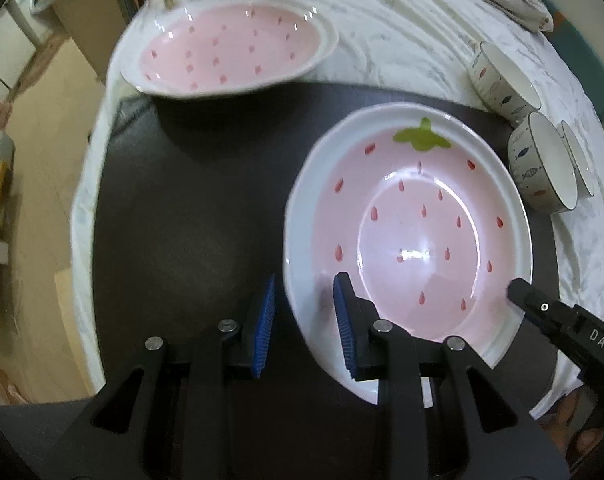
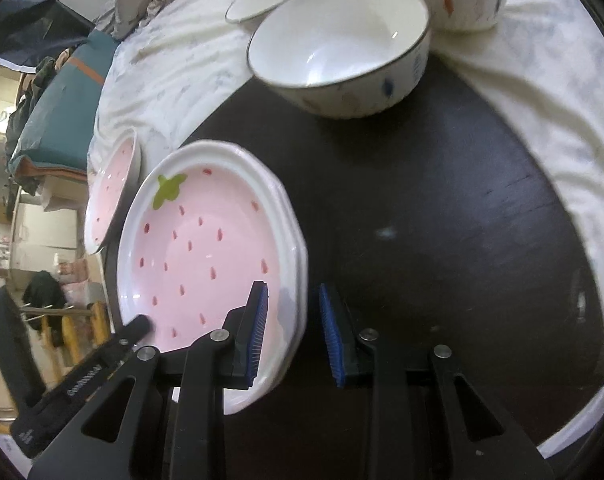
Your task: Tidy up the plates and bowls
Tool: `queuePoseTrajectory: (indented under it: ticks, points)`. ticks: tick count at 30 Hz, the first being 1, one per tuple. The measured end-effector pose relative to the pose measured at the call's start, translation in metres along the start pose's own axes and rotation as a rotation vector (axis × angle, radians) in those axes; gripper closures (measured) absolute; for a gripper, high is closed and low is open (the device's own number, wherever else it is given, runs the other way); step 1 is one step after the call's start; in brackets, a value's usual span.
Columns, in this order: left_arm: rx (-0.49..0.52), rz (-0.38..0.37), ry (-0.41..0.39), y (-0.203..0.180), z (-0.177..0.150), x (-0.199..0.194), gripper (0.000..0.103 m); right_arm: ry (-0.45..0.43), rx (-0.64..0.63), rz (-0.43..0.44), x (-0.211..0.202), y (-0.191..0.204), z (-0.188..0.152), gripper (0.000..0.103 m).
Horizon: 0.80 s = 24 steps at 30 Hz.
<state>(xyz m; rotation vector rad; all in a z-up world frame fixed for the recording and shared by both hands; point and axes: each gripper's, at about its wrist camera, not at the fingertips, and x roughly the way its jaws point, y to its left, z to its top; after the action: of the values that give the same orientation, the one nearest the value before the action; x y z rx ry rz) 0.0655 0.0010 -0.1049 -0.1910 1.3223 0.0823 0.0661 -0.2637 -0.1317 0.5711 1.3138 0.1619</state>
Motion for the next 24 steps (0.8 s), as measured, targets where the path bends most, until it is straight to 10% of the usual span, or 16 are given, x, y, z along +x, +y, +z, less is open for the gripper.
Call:
queuePoseTrajectory:
  ticks: [5,10,24]
  points:
    - [-0.005,0.021,-0.062,0.002,0.002,-0.012,0.077,-0.066,-0.044,-0.007,-0.016,0.002,-0.004,0.072]
    - [0.036,-0.025,-0.107,-0.007,-0.002,-0.032,0.054,-0.127,-0.121,0.033,-0.033,0.012,-0.010,0.045]
    - [0.094,-0.004,-0.231,-0.019,-0.006,-0.069,0.051,-0.306,-0.244,-0.015,-0.074,0.042,-0.019,0.002]
